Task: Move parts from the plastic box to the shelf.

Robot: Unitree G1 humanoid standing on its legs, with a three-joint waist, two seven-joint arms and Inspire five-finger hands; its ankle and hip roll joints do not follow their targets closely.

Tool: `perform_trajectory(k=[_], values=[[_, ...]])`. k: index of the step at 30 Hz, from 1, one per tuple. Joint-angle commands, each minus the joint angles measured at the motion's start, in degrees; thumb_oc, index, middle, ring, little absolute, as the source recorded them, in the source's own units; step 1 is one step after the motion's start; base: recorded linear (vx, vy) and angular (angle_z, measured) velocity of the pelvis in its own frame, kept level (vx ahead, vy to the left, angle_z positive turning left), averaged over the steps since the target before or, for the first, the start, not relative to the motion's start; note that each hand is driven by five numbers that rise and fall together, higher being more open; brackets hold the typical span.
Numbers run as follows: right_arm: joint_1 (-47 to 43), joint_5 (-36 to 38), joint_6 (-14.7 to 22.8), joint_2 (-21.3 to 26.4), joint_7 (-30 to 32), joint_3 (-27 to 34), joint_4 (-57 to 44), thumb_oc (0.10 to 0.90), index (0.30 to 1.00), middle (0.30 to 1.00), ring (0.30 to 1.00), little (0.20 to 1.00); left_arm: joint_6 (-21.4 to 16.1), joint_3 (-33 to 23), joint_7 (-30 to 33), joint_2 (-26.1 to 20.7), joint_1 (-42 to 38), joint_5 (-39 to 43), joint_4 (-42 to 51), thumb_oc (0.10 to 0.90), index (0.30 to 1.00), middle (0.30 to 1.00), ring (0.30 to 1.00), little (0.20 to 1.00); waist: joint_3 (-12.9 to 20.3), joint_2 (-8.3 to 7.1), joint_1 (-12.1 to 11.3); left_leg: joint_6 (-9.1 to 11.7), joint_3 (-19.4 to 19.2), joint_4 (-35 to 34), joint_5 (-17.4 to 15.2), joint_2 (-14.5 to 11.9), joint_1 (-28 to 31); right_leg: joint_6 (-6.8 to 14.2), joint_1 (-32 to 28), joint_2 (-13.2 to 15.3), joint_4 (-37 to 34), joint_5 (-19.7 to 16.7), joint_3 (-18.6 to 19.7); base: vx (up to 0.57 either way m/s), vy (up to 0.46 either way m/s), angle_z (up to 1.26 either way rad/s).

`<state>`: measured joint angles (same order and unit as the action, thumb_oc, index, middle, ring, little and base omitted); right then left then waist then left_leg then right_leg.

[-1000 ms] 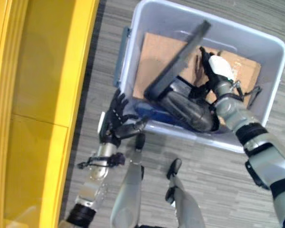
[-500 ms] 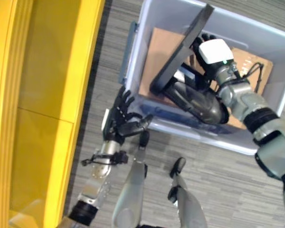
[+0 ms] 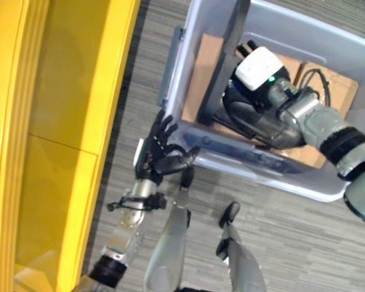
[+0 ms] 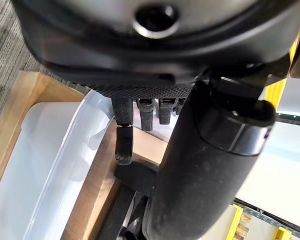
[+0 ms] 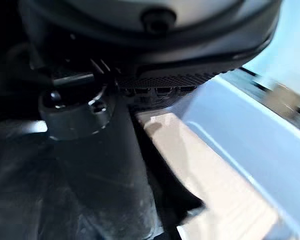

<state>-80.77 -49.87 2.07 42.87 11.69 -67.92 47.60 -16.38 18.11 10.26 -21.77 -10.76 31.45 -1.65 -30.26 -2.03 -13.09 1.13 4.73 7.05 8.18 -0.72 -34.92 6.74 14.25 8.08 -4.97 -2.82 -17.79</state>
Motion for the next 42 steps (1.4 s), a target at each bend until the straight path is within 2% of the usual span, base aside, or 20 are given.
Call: perform_trajectory(k=[1,10,13,14,15,22,30,33,42], values=[[-5.6,-5.1,-0.1,6.2,-2.2,-3.6,-0.5,0.9,1.0,1.0,1.0,1.0,0.2,-3.5,1.3,-5.1,4.2,2.9,-2.1,0.9,1.0,1.0,1.0,1.0,0.5,-2.39,-1.0,2.4,-0.5,1.9,-4.1,-2.0,0.8,3.0,-0.3,6.7,3.3,-1.2,-0.1,0.0,-0.019,0.03],[-6.6,-7.3,3.5,8.5,-6.4,-9.4,-5.7,0.9,1.0,1.0,1.0,1.0,0.7,-3.6,0.3,-5.1,4.7,3.0,-2.3,0.9,1.0,1.0,1.0,1.0,0.5,-3.02,-0.9,2.5,-0.2,1.3,-4.1,-2.1,1.8,3.1,-1.3,6.5,3.0,-0.9,-0.4,0.0,0.0,0.0],[-7.2,-7.9,5.8,10.4,-7.9,-12.1,-8.9,0.9,1.0,1.0,1.0,1.0,1.0,-3.6,-0.2,-5.2,5.0,3.0,-2.1,0.9,1.0,1.0,1.0,1.0,0.5,-3.42,-0.9,2.5,-0.2,1.3,-4.2,-2.2,2.4,3.2,-1.9,6.4,2.9,-0.7,-0.6,0.0,0.0,0.0],[-6.8,-8.2,6.9,11.5,-8.8,-12.3,-10.1,0.9,1.0,1.0,1.0,1.0,1.2,-3.5,-0.5,-6.2,5.0,3.0,-1.8,0.9,1.0,1.0,1.0,1.0,0.5,-4.23,-1.2,2.5,-0.1,1.2,-4.1,-2.3,2.7,3.2,-2.2,6.4,2.9,-0.6,-0.6,0.0,-0.023,0.03],[-6.8,-8.2,6.9,11.6,-8.8,-12.3,-10.1,0.9,1.0,1.0,1.0,1.0,1.2,-3.5,-0.4,-6.2,5.0,3.0,-1.8,0.9,1.0,1.0,1.0,1.0,0.5,-4.23,-1.3,2.5,-0.1,1.2,-4.1,-2.3,2.7,3.2,-2.2,6.4,2.9,-0.6,-0.6,0.0,-0.014,0.04],[-4.9,-8.1,10.9,15.4,-12.3,-12.3,-15.6,0.9,1.0,1.0,1.0,1.0,1.9,-3.2,-1.3,-9.2,5.2,2.4,-2.0,0.9,1.0,1.0,1.0,1.0,0.5,-7.16,-2.7,2.7,-0.1,0.7,-4.0,-2.6,3.8,3.2,-3.1,6.2,2.6,-0.5,-0.8,0.0,0.0,0.0],[-2.9,-4.5,14.6,19.8,-14.9,-12.3,-23.3,0.9,1.0,1.0,1.0,1.0,2.5,-3.4,-1.4,-10.8,5.7,1.8,-1.6,0.9,1.0,1.0,1.0,1.0,0.5,-9.03,-3.4,2.8,0.2,0.2,-3.9,-2.8,4.9,3.3,-4.0,5.8,2.5,-0.2,-1.0,0.0,0.0,0.0],[-2.8,-3.1,15.5,21.6,-15.5,-12.3,-25.5,0.9,1.0,1.0,1.0,1.0,2.8,-3.6,-1.4,-11.5,5.8,1.5,-1.6,0.9,1.0,1.0,1.0,1.0,0.5,-9.99,-3.7,2.9,0.2,0.0,-3.9,-3.0,5.4,3.2,-4.5,5.7,2.5,-0.1,-0.9,0.0,0.0,0.0],[-3.1,-0.2,16.9,25.5,-16.1,-12.3,-29.9,0.9,1.0,1.0,1.0,1.0,3.2,-3.7,-1.4,-12.8,5.8,1.0,-1.9,0.9,1.0,1.0,1.0,1.0,1.1,-11.63,-3.2,3.0,-0.2,-0.9,-3.6,-3.5,7.2,3.3,-5.3,5.4,2.5,-0.1,-0.5,0.0,0.001,0.0]])
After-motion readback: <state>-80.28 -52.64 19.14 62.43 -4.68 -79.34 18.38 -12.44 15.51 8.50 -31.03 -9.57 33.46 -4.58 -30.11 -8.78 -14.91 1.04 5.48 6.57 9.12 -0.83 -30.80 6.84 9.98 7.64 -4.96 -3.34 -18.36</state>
